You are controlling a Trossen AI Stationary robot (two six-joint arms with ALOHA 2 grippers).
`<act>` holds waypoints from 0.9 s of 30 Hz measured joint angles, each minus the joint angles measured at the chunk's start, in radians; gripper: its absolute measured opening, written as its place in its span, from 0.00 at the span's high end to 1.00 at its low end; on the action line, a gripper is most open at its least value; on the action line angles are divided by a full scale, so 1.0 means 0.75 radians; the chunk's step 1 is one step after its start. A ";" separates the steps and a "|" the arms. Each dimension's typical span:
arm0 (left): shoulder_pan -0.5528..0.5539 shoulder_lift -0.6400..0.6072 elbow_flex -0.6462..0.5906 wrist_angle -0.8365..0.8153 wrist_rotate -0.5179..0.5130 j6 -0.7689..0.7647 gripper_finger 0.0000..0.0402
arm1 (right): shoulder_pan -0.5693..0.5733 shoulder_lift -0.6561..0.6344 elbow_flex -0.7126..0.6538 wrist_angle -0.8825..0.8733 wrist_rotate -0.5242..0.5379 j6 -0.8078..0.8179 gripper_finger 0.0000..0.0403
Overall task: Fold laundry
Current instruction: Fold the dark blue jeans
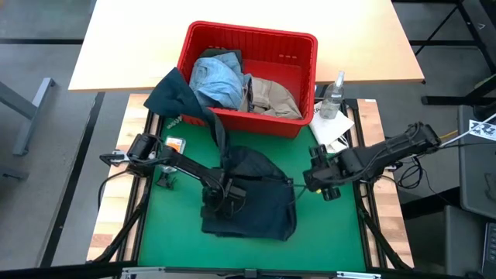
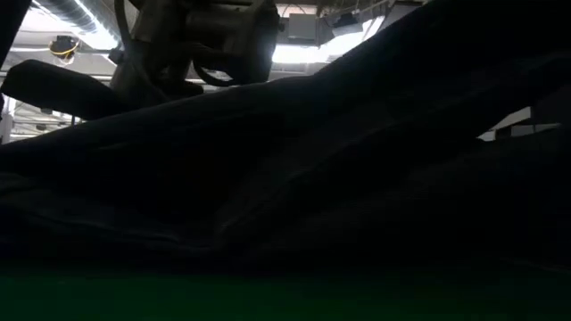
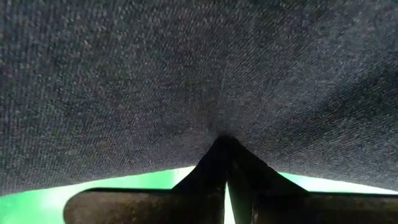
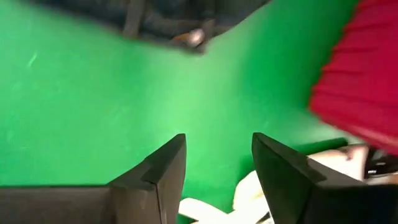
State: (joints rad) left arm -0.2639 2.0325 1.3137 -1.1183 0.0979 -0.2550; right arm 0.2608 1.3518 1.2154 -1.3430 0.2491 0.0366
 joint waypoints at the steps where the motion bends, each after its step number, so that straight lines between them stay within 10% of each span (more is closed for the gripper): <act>1: 0.000 0.002 0.010 -0.011 -0.001 0.000 1.00 | 0.021 0.000 -0.033 0.010 -0.011 0.020 0.54; 27: 0.002 -0.203 0.304 -0.058 -0.014 -0.007 1.00 | 0.416 0.000 -0.421 0.693 -0.110 0.303 0.54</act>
State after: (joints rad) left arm -0.2626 1.8800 1.5420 -1.1621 0.0873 -0.2600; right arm 0.5727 1.3518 0.8998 -0.8236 0.1669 0.2636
